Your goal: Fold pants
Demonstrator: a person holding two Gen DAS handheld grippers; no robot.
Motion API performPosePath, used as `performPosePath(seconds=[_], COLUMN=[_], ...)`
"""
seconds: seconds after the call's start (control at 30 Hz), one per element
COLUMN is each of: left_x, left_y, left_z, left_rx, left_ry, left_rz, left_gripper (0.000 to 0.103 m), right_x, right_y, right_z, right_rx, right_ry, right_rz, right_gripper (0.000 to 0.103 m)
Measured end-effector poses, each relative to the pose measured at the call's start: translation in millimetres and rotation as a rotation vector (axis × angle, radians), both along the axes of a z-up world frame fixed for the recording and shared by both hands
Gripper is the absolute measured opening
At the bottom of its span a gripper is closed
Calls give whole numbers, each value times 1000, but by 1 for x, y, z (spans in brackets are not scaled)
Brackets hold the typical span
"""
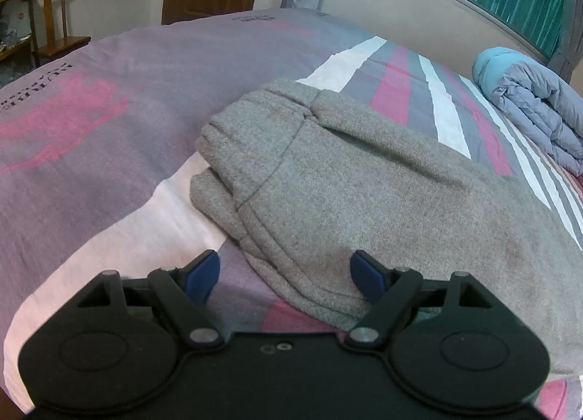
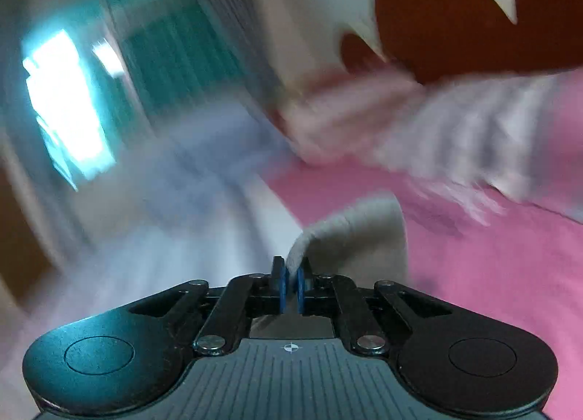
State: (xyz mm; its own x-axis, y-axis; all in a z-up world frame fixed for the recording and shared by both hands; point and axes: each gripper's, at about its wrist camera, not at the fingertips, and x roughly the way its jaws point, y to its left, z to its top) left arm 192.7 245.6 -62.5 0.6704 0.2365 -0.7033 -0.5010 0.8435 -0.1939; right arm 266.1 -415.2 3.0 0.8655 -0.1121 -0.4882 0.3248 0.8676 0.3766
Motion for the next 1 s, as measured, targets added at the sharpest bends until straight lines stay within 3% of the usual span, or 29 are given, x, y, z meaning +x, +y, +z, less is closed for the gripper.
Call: performPosePath(seconds=[0.03,0.07,0.2,0.33,0.43,0.53,0.6,0.67,0.7,0.77,0.8,0.83,0.9,1.0], left_x=[0,0,1,1,1,2,1,0,0,1,1,2,2,2], left_y=[0,1,2,1,2,3,2,1,0,1,2,3,4,3], left_z=[0,1,1,1,2,2,1,1,0,1,2,3,3,2], left_rx=[-2,-3,-5,-4,-9,-12,-7,-1,0,-3,-7,-9,-12,-5], left_ry=[1,2,6,5,10,10,3,-1,0,8,11,13,14,9], left_rz=[-1,-3,-5,-3,-3,-4,0,2,1,-2,-4,-7,-7,-1], left_gripper=[74,74,74,74,74,75,75,75,75,75,75,75,75,76], right_x=[10,12,0,10,24,12,-4,-17,-18,-7,-8,-14,-14,-5], right_y=[-5,-9,-14,-7,2,-4,-3,-12,-16,-27,-30,-33,-34,-35], right_z=[-23,-38,-47,-33,11,58,63,38,16,-41,-56,-63,-64,-55], right_rx=[22,47,107,54,29,43,-2,37,47,140,177,199,232,197], right_ry=[144,207,163,183,43,-177,-207,-152,-81,172,190,142,126,142], right_rz=[-11,-33,-47,-5,55,69,64,35,14,-16,-19,-23,-43,-38], right_gripper=[5,5,5,5,5,5,5,5,5,5,5,5,5,5])
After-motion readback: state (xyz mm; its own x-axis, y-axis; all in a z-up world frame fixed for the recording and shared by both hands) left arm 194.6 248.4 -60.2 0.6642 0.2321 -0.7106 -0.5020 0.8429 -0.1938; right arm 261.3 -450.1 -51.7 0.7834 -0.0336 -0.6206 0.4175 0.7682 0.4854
